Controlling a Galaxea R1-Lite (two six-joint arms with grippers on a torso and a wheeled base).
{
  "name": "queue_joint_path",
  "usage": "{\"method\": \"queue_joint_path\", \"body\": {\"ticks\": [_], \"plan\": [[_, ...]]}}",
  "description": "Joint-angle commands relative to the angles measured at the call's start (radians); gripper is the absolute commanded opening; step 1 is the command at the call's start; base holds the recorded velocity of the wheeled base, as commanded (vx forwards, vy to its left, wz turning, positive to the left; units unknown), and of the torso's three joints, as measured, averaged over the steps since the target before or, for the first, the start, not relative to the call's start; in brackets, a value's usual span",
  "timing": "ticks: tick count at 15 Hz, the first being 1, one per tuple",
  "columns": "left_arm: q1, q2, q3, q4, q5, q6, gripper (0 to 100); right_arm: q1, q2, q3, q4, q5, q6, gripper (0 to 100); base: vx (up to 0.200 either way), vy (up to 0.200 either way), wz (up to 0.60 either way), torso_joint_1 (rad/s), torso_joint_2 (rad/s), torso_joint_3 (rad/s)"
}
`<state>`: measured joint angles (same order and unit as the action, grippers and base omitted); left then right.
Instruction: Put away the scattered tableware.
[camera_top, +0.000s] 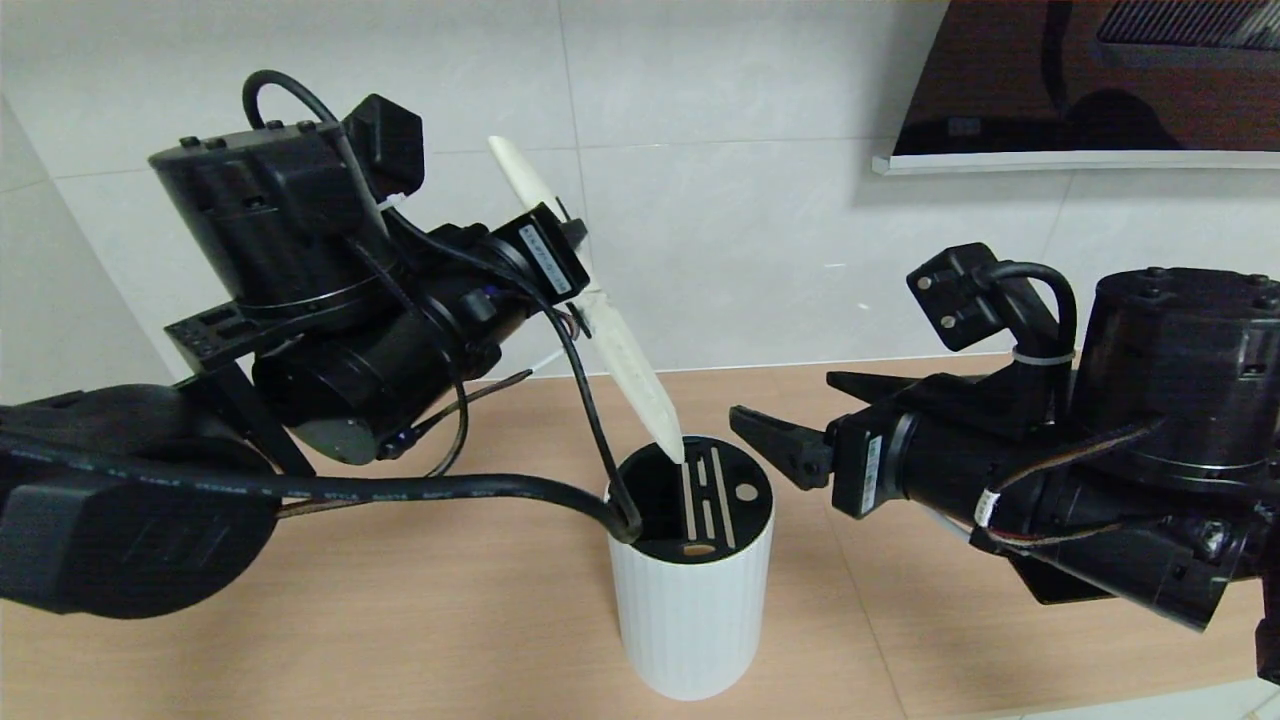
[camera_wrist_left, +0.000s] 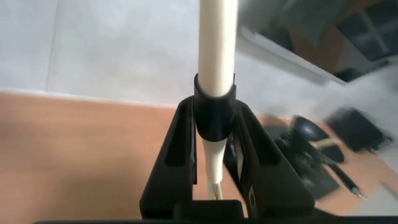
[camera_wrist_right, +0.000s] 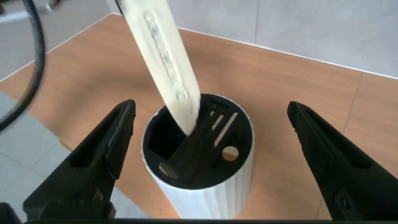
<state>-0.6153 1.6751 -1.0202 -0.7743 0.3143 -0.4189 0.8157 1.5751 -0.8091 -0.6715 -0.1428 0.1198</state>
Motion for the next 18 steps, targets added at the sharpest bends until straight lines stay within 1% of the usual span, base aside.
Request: {"method": "queue_joint_path", "body": {"ticks": [1,2,3,5,6,7,8,9,12,13,14,15,17,18], "plan": [[-0.029,-0.002,-0.003,-0.013,0.063,0.060,0,-0.006,0.003,-0.002,-0.002,0.000,0.000,100,0.000,0.000,0.00,0.000,0.00,0.000],[-0.061,0.000,0.008,-0.049,0.128,0.123,0,-0.007,0.008,-0.004,-0.002,0.000,0.000,100,0.000,0.000,0.00,0.000,0.00,0.000],[-0.084,-0.005,0.026,-0.079,0.149,0.161,0,-0.007,0.009,-0.004,-0.002,0.000,0.000,100,0.000,0.000,0.00,0.000,0.00,0.000],[-0.110,-0.008,0.068,-0.137,0.167,0.244,0,-0.007,0.014,-0.004,-0.002,0.000,0.000,100,0.000,0.000,0.00,0.000,0.00,0.000],[-0.129,-0.005,0.091,-0.177,0.200,0.292,0,-0.009,0.014,-0.004,-0.002,0.000,0.000,100,0.000,0.000,0.00,0.000,0.00,0.000],[-0.146,-0.005,0.109,-0.218,0.227,0.348,0,-0.009,0.014,-0.004,-0.002,0.000,0.000,100,0.000,0.000,0.00,0.000,0.00,0.000],[-0.152,-0.005,0.121,-0.252,0.244,0.379,0,-0.009,0.014,-0.004,-0.002,0.000,0.000,100,0.000,0.000,0.00,0.000,0.00,0.000],[-0.161,-0.003,0.124,-0.280,0.255,0.399,0,-0.012,0.014,-0.005,-0.002,0.000,0.000,100,0.000,0.000,0.00,0.000,0.00,0.000],[-0.193,0.006,0.123,-0.284,0.270,0.405,0,-0.026,0.017,-0.007,-0.003,0.000,0.000,100,0.000,0.000,0.00,0.000,0.00,0.000],[-0.222,0.008,0.120,-0.281,0.273,0.411,0,-0.046,0.019,-0.010,-0.008,0.000,-0.002,100,0.000,0.000,0.00,0.000,0.00,0.000],[-0.235,0.008,0.120,-0.278,0.273,0.417,0,-0.053,0.019,-0.010,-0.008,0.000,-0.002,100,0.000,0.000,0.00,0.000,0.00,0.000],[-0.271,0.026,0.123,-0.280,0.293,0.422,0,-0.079,0.019,-0.012,-0.008,0.000,-0.003,100,0.000,0.000,0.00,0.000,0.00,0.000],[-0.279,0.058,0.124,-0.283,0.322,0.420,0,-0.106,0.019,-0.015,-0.007,0.000,-0.006,100,0.000,0.000,0.00,0.000,0.00,0.000],[-0.279,0.067,0.124,-0.281,0.324,0.420,0,-0.119,0.019,-0.015,-0.008,0.000,-0.006,100,0.000,0.000,0.00,0.000,0.00,0.000]]}}
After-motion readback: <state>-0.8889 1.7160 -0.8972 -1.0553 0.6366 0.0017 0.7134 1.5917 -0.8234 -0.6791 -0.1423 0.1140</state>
